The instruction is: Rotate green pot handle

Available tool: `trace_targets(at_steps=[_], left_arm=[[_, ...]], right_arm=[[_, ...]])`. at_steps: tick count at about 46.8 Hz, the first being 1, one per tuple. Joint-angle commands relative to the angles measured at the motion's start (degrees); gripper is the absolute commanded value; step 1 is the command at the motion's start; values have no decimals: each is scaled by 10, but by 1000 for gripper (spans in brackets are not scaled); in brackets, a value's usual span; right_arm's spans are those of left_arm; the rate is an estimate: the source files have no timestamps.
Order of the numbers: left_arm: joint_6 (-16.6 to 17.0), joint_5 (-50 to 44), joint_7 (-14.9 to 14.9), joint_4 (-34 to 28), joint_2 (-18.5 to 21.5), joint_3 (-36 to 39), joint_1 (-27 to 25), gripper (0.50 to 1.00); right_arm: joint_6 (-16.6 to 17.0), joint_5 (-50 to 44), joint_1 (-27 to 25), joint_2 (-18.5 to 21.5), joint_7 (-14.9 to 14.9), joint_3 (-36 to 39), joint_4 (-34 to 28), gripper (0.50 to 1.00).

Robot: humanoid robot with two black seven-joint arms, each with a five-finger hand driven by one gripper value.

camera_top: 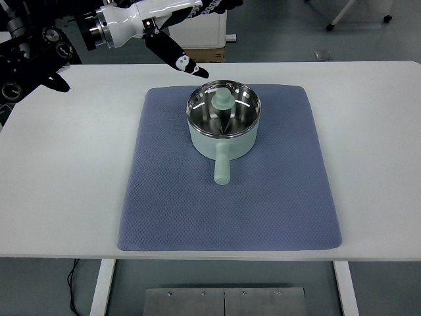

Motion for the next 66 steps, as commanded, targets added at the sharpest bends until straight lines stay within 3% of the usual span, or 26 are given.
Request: trace_targets(at_steps=[1,21,36,51,66], left_arm=[[-14,29,-5,-13,1,2,-6,1000],[-34,117,-5,-101,0,78,-78,1000],[-33,210,-5,-115,-18,165,-129,1000],[-33,248,-5,-119,-77,191,-134,1000],[-32,302,-5,-135,-105,224,-149,1000]], right_arm=[[0,0,0,0,0,0,0,1000],[0,0,0,0,0,0,0,1000],[0,0,0,0,0,0,0,1000],[0,0,0,0,0,0,0,1000],[0,0,0,0,0,0,0,1000]])
